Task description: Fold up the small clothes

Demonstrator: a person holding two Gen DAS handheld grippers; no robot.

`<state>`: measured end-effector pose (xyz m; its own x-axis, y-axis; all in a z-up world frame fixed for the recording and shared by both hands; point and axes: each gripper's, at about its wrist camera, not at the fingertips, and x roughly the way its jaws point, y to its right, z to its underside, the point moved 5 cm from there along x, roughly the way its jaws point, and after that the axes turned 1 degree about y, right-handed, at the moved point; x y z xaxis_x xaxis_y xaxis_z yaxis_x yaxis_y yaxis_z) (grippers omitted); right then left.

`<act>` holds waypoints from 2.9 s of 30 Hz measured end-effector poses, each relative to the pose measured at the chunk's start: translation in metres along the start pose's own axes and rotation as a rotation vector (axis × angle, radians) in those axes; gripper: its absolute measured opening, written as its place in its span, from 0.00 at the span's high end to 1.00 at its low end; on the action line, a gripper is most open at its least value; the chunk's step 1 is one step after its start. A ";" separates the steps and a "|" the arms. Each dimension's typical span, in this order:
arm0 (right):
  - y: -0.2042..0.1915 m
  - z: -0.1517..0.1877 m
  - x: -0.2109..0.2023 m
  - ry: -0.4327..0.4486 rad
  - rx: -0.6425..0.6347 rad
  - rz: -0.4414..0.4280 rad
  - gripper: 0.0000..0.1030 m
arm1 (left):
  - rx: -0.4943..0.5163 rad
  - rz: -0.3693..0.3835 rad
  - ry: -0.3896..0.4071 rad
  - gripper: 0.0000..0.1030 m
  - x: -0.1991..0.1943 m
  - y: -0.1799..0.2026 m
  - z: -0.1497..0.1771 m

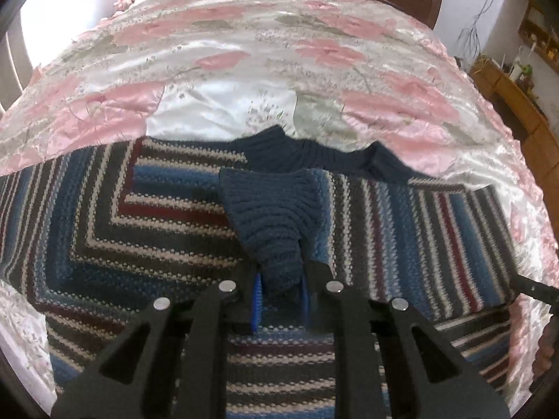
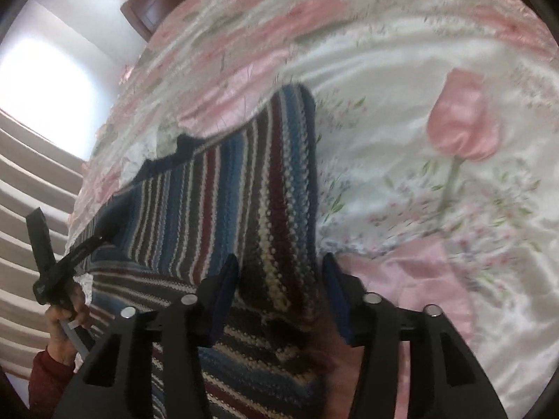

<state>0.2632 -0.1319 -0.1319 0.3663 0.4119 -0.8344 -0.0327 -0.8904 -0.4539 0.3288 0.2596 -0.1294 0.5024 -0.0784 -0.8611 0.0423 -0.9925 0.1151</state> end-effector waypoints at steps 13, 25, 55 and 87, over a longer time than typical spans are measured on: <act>-0.001 0.009 -0.001 0.021 -0.064 0.144 0.61 | -0.045 -0.007 -0.011 0.65 0.008 -0.022 0.014; -0.062 0.008 0.000 0.035 -0.168 0.125 0.61 | 0.117 0.049 0.044 0.50 -0.021 0.047 0.015; -0.117 -0.005 0.005 0.025 -0.197 0.169 0.22 | -0.141 -0.271 -0.069 0.20 -0.109 -0.267 0.021; -0.131 0.003 0.053 -0.007 -0.257 0.267 0.22 | -0.533 -0.247 0.050 0.86 -0.081 -0.453 0.007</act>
<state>0.2840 0.0074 -0.1181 0.3702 0.1587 -0.9153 0.1088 -0.9859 -0.1269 0.2634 0.7152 -0.1153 0.4623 0.1667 -0.8709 0.5853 -0.7952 0.1585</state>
